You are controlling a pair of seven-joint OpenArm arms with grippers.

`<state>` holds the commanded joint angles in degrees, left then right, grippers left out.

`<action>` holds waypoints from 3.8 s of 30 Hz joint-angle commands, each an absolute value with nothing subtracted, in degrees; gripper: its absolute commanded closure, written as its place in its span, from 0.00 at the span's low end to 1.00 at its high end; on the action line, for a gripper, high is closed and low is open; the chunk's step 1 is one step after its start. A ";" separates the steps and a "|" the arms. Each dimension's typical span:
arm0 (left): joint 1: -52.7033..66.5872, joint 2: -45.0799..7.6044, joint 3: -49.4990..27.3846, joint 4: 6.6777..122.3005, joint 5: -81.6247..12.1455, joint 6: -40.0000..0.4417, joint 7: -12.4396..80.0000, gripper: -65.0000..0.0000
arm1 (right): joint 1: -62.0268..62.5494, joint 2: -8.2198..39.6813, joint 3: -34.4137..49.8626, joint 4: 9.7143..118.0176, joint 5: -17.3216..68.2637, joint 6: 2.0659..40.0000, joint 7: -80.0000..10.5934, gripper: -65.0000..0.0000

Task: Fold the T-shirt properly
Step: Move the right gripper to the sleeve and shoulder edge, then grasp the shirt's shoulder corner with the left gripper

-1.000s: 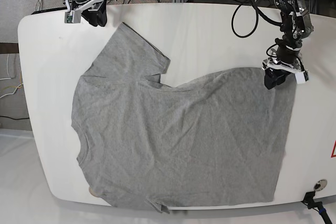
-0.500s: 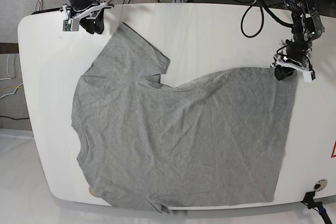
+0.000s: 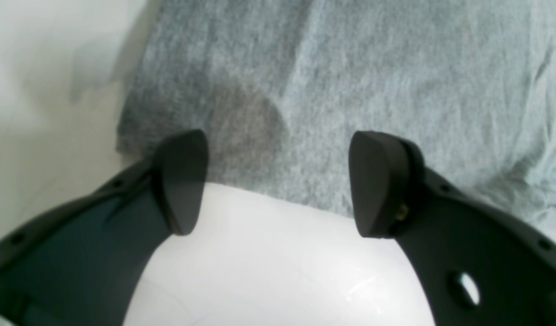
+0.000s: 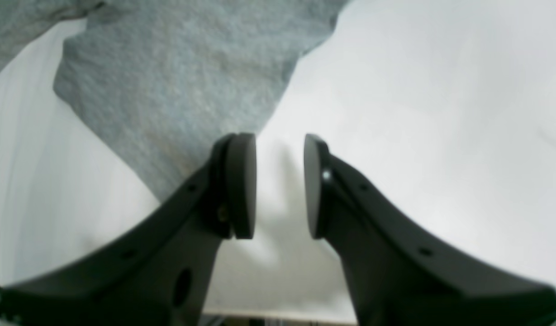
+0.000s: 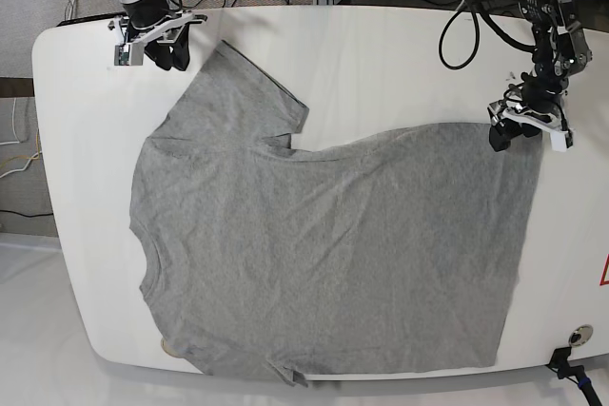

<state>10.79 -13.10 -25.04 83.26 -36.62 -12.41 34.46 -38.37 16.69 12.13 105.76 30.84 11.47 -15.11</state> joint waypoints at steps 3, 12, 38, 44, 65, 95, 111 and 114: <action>10.89 -13.18 -25.17 83.02 -36.70 -12.48 34.49 0.34 | -37.96 16.68 12.03 105.68 30.95 11.75 -15.18 0.73; 10.77 -13.01 -25.37 82.80 -37.44 -12.56 34.52 0.41 | -38.90 16.66 12.01 105.62 31.27 13.89 -14.75 0.73; 11.00 -13.92 -26.66 82.20 -38.47 -14.50 29.65 0.56 | -39.08 16.65 12.12 104.74 29.10 14.13 -15.20 0.72; 11.19 -13.90 -26.57 82.78 -38.35 -14.54 29.94 0.57 | -39.04 16.55 12.28 104.55 28.97 14.12 -15.06 0.72; 10.96 -14.06 -27.16 83.15 -45.86 -33.05 35.08 0.64 | -38.90 16.57 12.32 104.87 28.61 14.33 -15.59 0.79; 14.81 -12.62 -26.77 81.63 -43.21 -31.87 35.12 0.84 | -34.15 13.05 11.56 105.36 29.58 14.55 -18.86 0.76; 14.64 -13.76 -35.12 86.99 -43.12 -31.78 39.34 0.52 | -33.80 12.97 11.47 107.12 29.67 14.55 -22.11 0.76; 14.55 -15.78 -36.79 86.11 -43.12 -29.76 39.34 0.52 | -33.80 12.97 11.47 107.12 29.67 14.55 -22.11 0.76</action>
<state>14.55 -15.78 -36.79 86.11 -43.12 -29.76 39.34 -33.80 12.97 11.47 107.12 29.67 14.55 -22.11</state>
